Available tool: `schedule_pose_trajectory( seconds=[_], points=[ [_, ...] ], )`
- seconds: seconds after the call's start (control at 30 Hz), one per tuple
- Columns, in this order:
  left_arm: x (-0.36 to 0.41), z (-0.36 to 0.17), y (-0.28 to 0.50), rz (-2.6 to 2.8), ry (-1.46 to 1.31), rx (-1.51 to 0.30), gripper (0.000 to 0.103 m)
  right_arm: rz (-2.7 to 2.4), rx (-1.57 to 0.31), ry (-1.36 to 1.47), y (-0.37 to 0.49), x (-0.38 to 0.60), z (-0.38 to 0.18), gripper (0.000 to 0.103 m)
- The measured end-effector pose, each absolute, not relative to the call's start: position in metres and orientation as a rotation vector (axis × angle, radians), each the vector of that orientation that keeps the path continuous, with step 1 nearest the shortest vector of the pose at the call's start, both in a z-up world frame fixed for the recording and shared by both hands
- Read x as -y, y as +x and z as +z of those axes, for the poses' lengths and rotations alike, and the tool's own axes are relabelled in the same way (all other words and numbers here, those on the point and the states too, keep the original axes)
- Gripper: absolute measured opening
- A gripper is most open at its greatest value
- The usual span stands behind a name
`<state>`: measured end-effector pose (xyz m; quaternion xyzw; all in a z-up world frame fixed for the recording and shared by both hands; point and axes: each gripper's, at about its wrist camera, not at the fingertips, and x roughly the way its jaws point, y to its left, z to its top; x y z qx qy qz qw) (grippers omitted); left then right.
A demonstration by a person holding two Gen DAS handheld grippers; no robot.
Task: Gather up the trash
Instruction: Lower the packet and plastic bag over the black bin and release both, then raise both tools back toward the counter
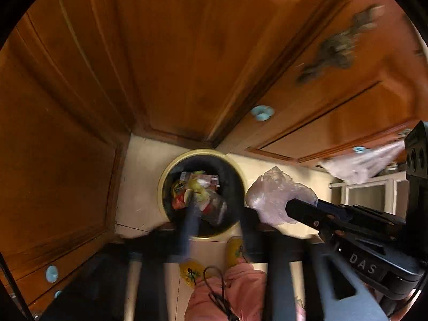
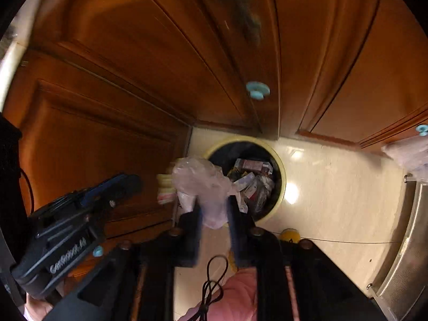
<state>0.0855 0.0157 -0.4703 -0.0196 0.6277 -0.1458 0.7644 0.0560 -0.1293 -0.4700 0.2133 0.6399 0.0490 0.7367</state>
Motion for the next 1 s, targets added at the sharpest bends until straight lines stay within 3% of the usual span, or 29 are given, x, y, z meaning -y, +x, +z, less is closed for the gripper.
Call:
schedule_pose_trajectory(
  seconds=[0.03,0.1,0.27,0.47,1.0],
  points=[
    [-0.017,-0.478,0.087,-0.302,-0.048,-1.361,0.066,0.112,-1.417,0.471,0.058,0.129,-0.481,0.035],
    [-0.021,-0.488,0.088,-0.272,-0.056,-1.355,0.078,0.097,-1.436,0.46,0.065,0.126,-0.495,0.039],
    [-0.028,-0.501,0.093,-0.244,-0.061,-1.39,0.078,0.095,-1.445,0.479,0.065,0.127,-0.503,0.041],
    [-0.029,-0.476,0.092,-0.235,-0.049,-1.386,0.078,0.099,-1.439,0.472,0.059,0.128,-0.476,0.041],
    [-0.019,-0.286,0.078,-0.266,0.012,-1.242,0.079,0.097,-1.317,0.489,0.04,0.144,-0.301,0.041]
  ],
)
